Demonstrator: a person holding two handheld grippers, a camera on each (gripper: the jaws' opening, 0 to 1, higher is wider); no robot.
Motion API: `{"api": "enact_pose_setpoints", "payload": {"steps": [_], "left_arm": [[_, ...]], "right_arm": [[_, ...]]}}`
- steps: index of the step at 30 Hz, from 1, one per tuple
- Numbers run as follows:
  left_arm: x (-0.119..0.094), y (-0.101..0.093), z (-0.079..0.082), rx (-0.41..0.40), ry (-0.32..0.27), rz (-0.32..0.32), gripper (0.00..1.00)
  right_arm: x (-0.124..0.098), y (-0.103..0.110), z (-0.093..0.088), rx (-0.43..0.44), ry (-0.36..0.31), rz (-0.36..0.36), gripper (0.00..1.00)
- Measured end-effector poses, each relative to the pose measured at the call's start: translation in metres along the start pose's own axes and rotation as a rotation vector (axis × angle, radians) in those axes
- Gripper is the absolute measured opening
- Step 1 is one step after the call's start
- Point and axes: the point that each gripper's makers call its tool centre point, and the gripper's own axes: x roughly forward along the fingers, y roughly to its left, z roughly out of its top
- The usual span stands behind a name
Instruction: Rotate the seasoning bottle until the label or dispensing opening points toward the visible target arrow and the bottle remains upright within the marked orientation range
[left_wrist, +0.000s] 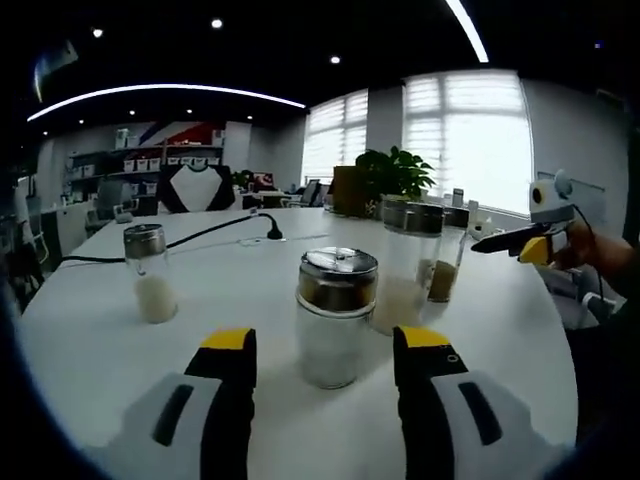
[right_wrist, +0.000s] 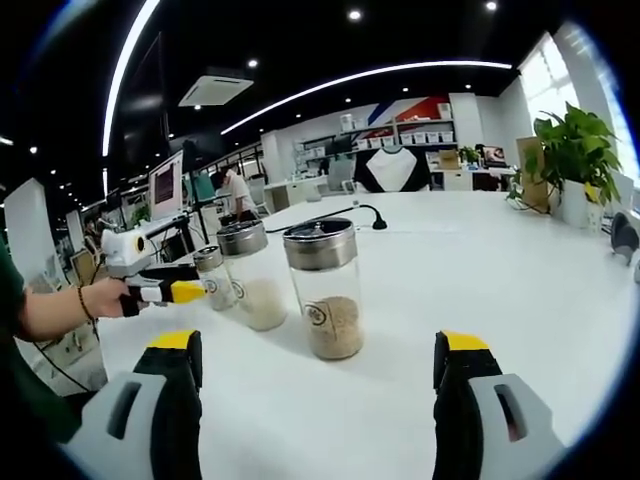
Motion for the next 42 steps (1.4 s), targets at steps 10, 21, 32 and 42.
{"api": "enact_pose_setpoints", "payload": {"steps": [10,21,32,42], "left_arm": [[-0.004,-0.004,0.008,-0.008,-0.056,0.174,0.58],[-0.001,-0.003,0.012,-0.028,-0.062,0.359,0.57],[0.014,0.006,0.013,-0.032,-0.022,0.449,0.49],[0.022,0.008,0.012,-0.065,-0.01,0.453,0.47]], "right_arm": [[0.001,-0.001,-0.003,0.009,0.008,0.001,0.98],[0.001,-0.002,-0.006,0.016,0.013,-0.001,0.98],[0.001,-0.003,-0.008,0.021,0.017,-0.003,0.97],[0.001,-0.004,-0.007,0.02,0.016,-0.001,0.96]]}}
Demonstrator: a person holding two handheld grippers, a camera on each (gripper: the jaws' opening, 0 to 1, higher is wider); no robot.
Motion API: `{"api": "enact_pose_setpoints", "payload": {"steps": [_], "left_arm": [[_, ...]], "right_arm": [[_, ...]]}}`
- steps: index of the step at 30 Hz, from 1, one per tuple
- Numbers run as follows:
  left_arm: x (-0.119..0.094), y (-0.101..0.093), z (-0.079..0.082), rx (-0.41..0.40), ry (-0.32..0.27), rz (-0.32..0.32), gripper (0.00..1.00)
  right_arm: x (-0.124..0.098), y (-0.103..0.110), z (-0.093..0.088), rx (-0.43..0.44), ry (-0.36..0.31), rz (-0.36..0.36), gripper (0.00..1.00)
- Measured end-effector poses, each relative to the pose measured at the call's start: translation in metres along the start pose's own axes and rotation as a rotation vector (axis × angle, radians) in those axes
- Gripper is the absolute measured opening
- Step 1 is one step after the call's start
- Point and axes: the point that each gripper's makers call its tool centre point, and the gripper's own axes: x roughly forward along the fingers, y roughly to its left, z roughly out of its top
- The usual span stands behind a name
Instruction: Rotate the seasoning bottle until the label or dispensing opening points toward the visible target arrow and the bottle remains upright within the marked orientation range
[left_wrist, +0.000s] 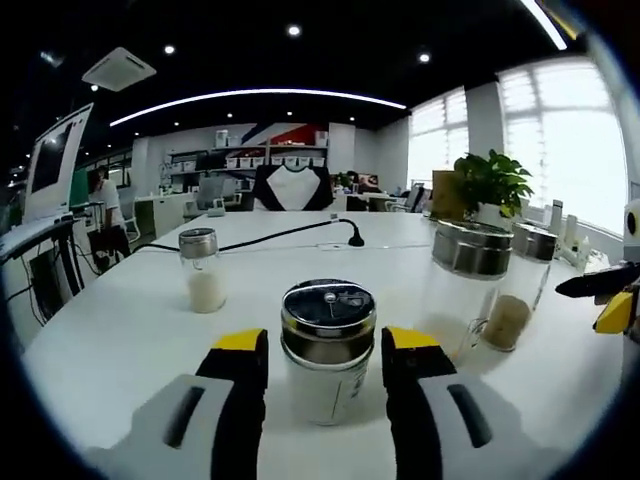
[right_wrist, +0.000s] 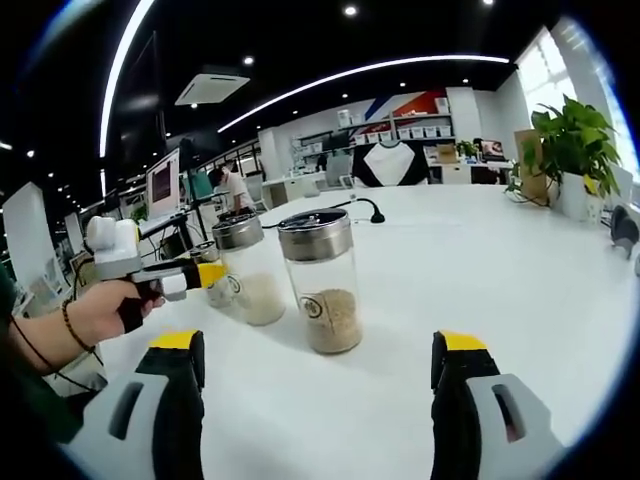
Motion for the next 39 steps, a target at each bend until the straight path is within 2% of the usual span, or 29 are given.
{"api": "enact_pose_setpoints", "payload": {"steps": [10,39], "left_arm": [[0.0034,-0.0029,-0.0008,0.006,0.007,-0.026,0.37],[0.0068,-0.0037,-0.0007,0.033,-0.02,-0.142,0.37]], "right_arm": [[-0.0001,-0.0022,0.0012,0.004,-0.004,-0.008,0.96],[0.0019,0.0016,0.0045,-0.006,-0.008,-0.002,0.96]]}}
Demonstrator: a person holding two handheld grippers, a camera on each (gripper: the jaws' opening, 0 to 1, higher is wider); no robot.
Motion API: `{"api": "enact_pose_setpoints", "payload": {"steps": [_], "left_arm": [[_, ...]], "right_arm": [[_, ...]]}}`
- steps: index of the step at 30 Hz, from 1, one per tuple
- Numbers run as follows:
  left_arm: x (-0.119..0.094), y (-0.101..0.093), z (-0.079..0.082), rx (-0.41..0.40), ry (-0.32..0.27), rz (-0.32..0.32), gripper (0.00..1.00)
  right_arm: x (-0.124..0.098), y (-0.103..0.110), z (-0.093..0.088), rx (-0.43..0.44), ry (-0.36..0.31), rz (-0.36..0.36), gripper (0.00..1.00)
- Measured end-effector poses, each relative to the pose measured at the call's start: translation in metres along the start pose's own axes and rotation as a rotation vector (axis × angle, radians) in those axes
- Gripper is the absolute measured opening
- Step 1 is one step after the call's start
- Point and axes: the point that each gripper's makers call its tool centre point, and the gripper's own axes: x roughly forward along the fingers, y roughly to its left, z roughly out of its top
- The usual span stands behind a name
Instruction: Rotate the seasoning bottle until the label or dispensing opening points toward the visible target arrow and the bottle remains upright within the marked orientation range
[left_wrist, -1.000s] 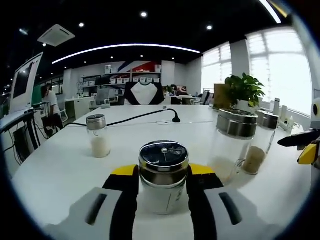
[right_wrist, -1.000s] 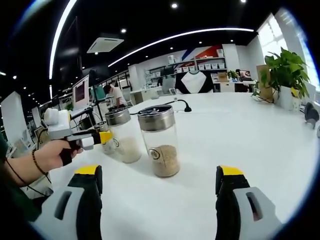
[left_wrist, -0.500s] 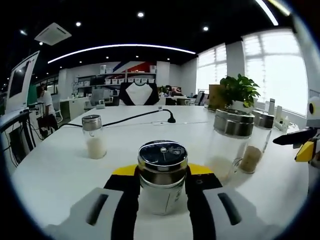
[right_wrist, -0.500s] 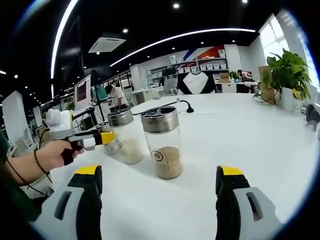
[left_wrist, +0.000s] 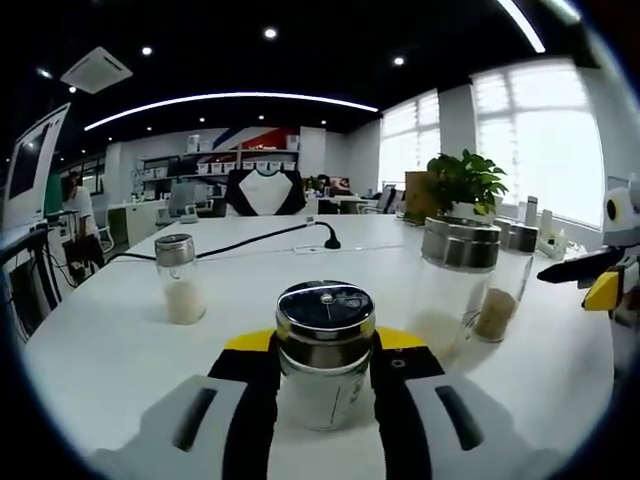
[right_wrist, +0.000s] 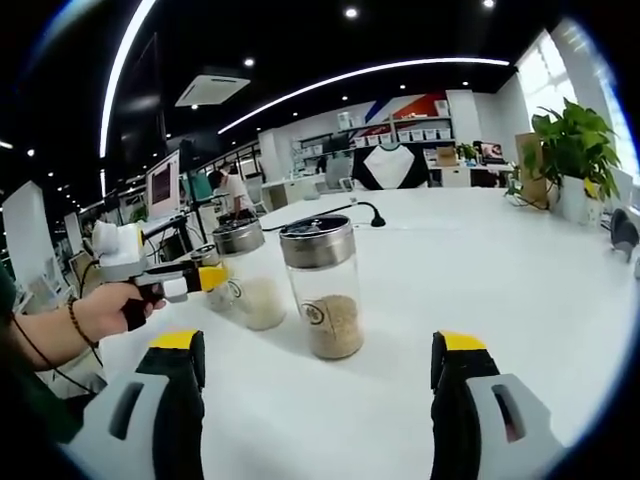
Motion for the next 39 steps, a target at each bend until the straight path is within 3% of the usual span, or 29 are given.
{"api": "enact_pose_setpoints", "payload": {"steps": [20,32,39], "left_arm": [[-0.001,-0.006,0.0,0.04,-0.016,-0.2,0.37],[-0.001,-0.013,0.001,0.072,-0.017,-0.4,0.37],[-0.002,-0.014,0.0,0.055,-0.021,-0.462,0.37]], "right_arm": [[0.0,0.002,-0.001,-0.002,0.004,0.009,0.96],[-0.001,0.004,0.0,-0.006,0.005,0.009,0.96],[0.001,0.009,0.002,-0.017,0.004,0.021,0.96]]}}
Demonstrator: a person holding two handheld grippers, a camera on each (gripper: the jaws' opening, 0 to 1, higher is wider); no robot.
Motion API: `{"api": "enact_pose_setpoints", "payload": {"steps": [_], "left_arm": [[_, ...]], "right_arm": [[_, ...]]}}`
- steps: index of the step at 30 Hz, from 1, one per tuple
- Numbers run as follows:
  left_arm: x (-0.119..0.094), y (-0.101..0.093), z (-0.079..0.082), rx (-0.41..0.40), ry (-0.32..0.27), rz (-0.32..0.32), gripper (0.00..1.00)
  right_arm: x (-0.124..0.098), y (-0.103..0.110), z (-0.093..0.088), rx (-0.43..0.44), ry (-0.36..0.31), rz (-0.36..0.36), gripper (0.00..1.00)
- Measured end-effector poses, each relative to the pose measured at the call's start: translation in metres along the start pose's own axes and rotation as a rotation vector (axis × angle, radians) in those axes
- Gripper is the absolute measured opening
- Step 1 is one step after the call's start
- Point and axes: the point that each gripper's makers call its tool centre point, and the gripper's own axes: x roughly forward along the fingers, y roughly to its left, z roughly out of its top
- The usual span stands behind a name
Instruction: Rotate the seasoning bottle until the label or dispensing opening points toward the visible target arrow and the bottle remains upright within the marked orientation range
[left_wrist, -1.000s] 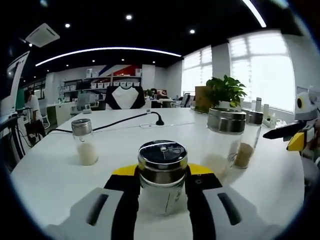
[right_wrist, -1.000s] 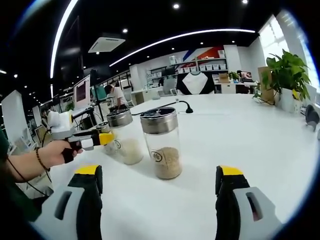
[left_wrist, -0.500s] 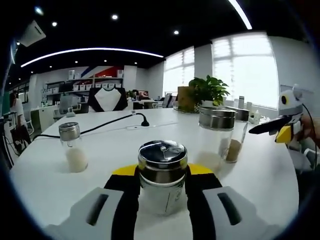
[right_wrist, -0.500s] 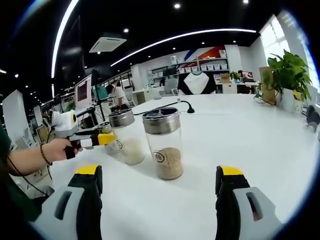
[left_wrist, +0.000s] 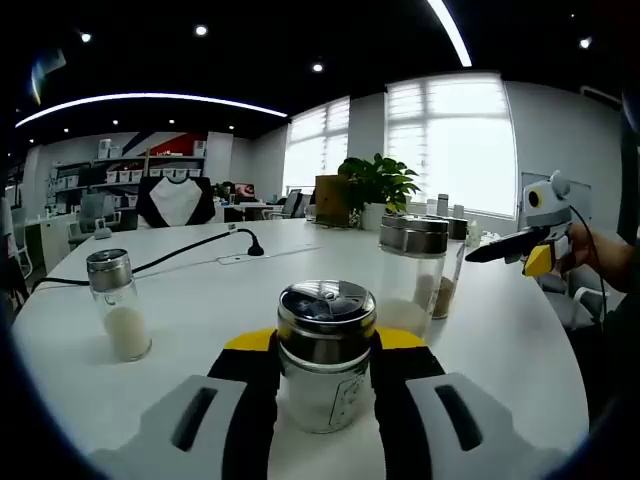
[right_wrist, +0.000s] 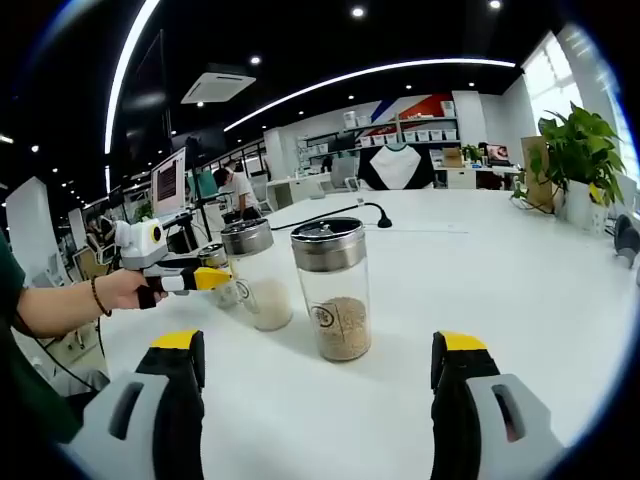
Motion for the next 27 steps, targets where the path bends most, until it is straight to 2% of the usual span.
{"api": "enact_pose_setpoints", "payload": {"steps": [12,14,27], "left_arm": [[0.0022,-0.0032,0.0005,0.013,0.006,-0.112,0.37],[0.0028,-0.0036,-0.0003,-0.009,0.011,-0.142,0.37],[0.0037,-0.0079,-0.0019,0.017,0.033,-0.203,0.37]], "right_arm": [[-0.0016,-0.0024,-0.0037,0.006,0.008,-0.008,0.96],[-0.0016,-0.002,-0.004,0.008,0.008,-0.008,0.96],[-0.0031,-0.0032,-0.0043,0.01,0.009,-0.016,0.96]]}}
